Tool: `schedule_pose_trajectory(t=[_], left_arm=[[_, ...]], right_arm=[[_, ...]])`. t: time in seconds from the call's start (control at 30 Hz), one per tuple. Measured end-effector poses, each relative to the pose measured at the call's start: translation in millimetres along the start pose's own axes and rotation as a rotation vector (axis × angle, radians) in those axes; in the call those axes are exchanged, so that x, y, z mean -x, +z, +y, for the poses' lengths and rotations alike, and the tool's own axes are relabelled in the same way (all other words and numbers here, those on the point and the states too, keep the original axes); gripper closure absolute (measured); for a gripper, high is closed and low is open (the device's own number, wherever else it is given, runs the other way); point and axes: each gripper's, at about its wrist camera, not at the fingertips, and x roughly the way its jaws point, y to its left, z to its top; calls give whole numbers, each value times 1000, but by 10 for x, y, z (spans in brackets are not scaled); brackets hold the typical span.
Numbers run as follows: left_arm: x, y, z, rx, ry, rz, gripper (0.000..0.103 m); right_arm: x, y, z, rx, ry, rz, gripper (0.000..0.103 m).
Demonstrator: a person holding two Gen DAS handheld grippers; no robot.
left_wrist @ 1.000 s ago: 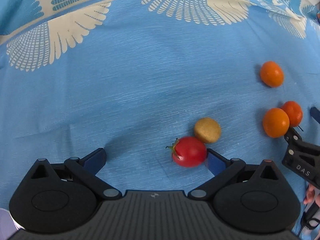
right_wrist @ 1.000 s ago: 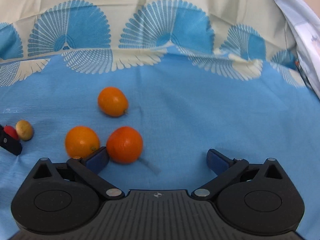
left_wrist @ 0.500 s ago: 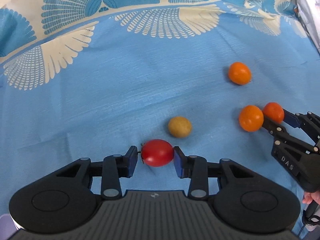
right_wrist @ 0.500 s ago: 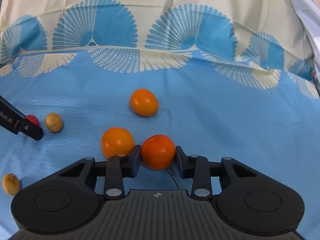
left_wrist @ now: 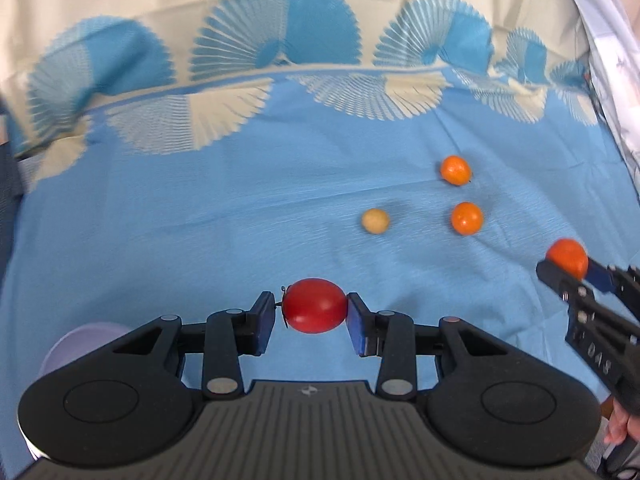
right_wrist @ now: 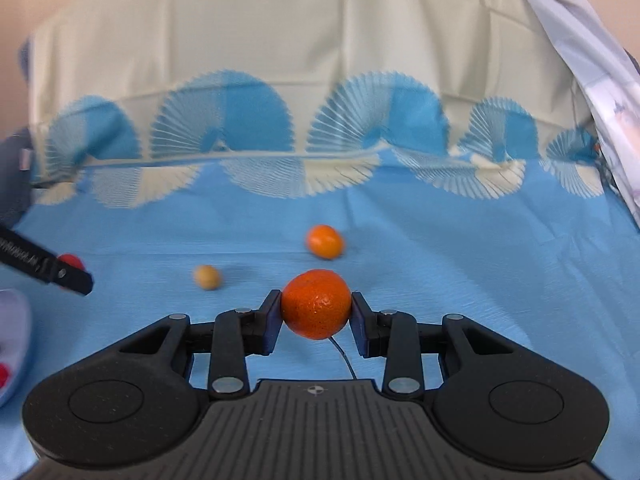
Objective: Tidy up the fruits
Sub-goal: 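Grasp a red tomato with the left tool while the right tool grasps a tangerine, then carry the red tomato and tangerine in both tools over the plate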
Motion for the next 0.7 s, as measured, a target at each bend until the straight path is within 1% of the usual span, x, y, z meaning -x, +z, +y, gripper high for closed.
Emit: schedule_pose_trajectory(t=[0.1, 0.2, 0.33, 0.5, 0.7], left_arm=[[295, -166, 192, 33, 21, -4, 60], [562, -380, 400, 65, 36, 1, 60], [891, -710, 625, 102, 50, -3, 60], [1225, -1114, 895, 150, 64, -17, 60], [1571, -1535, 1135, 195, 86, -44, 60]], right_arm=[[296, -23, 237, 38, 42, -22, 66], [565, -55, 467, 46, 78, -37, 66], [868, -133, 769, 26, 147, -19, 66], [1194, -258, 1151, 71, 218, -7, 66], [1565, -404, 1537, 123, 279, 3, 66]])
